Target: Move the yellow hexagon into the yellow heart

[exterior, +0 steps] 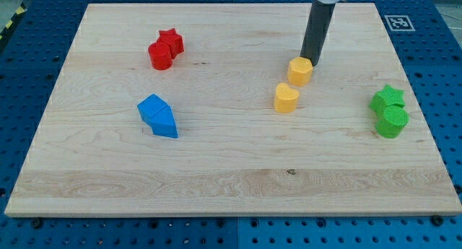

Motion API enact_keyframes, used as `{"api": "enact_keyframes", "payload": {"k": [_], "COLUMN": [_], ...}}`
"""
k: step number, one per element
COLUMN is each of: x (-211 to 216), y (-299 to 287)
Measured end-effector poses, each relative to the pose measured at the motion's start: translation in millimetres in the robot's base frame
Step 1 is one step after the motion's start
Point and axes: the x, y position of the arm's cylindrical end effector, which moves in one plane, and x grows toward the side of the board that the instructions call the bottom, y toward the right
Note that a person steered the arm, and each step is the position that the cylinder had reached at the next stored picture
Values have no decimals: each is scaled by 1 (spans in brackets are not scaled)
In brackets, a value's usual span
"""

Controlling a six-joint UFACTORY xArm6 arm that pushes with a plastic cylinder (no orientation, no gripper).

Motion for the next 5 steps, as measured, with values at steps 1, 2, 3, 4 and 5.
{"api": "enact_keyframes", "payload": {"k": [1,2,3,4,5], "x": [6,7,7,7,7], "y": [0,0,-3,-13,-17]}}
